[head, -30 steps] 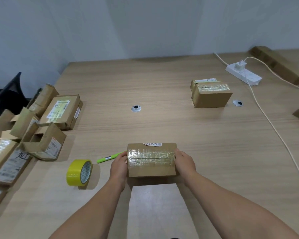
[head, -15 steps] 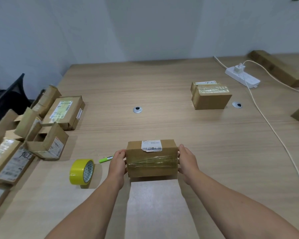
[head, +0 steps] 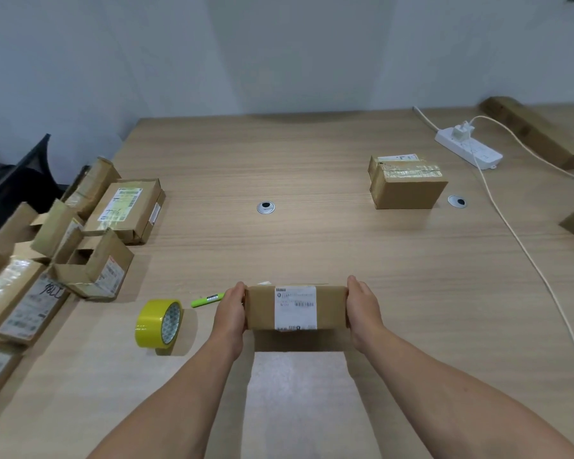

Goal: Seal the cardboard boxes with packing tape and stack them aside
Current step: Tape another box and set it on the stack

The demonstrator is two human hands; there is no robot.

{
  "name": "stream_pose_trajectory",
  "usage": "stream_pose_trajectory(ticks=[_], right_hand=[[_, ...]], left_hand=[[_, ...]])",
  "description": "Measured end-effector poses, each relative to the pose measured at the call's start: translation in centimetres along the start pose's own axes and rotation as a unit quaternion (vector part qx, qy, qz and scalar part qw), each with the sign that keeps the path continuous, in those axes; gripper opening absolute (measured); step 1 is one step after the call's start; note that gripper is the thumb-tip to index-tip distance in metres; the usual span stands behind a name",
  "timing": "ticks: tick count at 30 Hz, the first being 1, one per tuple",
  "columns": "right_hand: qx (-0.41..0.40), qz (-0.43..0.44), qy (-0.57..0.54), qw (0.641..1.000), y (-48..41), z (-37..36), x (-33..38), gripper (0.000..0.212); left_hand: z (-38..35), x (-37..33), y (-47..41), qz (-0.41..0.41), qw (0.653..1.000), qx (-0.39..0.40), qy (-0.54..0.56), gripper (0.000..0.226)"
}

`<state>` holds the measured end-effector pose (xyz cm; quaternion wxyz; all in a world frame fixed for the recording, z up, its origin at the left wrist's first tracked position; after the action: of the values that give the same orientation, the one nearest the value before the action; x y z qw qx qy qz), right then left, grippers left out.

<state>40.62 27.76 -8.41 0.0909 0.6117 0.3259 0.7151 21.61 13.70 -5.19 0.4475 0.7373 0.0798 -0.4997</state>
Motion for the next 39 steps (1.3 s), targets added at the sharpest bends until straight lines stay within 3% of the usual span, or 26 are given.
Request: stream_pose_trajectory(ticks=[4,10,15,24,29,32,34,39], right_hand=[[0.011,-0.028,0.004,1.0,0.1,0.7,0.0,0.036],[0.012,-0.005,0.02,1.0,-0.9,1.9,-0.1,0.008],[0.033,0.019,0.045,0.998,-1.0,4.6,0.4,0.013],[0.013,0.037,0.107,0.994,-2.0,11.6,2.7,0.022],[-0.007,0.009,0.085,0.996,-2.6,15.1,3.0,0.041],[-0.029,0.0,0.058,0.998,-3.3,17.2,2.6,0.069],[-0.046,0.001,0.05,0.998,-4.0,18.6,2.5,0.077],[-0.068,0.017,-0.004,0.997,-4.7,21.1,5.0,0.035]], left_hand=[[-0.7,0.0,0.4,0.002,1.0,-0.006,-0.003,0.023],[-2.7,0.0,1.4,-0.016,1.0,-0.013,-0.016,0.026],[-5.8,0.8,2.2,-0.016,0.999,-0.036,-0.002,0.021],[-13.1,2.5,2.6,-0.019,0.999,-0.006,-0.026,0.02],[-17.5,1.8,1.9,-0.014,0.998,0.037,-0.051,0.022],[-20.4,1.1,1.4,-0.026,0.996,0.056,-0.061,0.022],[-22.3,0.9,0.6,-0.014,0.997,0.066,-0.044,0.022],[-26.4,0.8,-1.3,-0.013,0.995,0.096,-0.036,0.027]])
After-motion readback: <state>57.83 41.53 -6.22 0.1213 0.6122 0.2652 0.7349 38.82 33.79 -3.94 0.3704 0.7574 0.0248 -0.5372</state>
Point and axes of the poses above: each hand's wrist, its own y-axis away from the middle knuckle, its own z-axis out of the back of the hand, x = y × z, the point moved 3 cm from there along -y, towards the middle knuckle, and after that the axes turned 8 degrees about x, right-handed, at the moved point
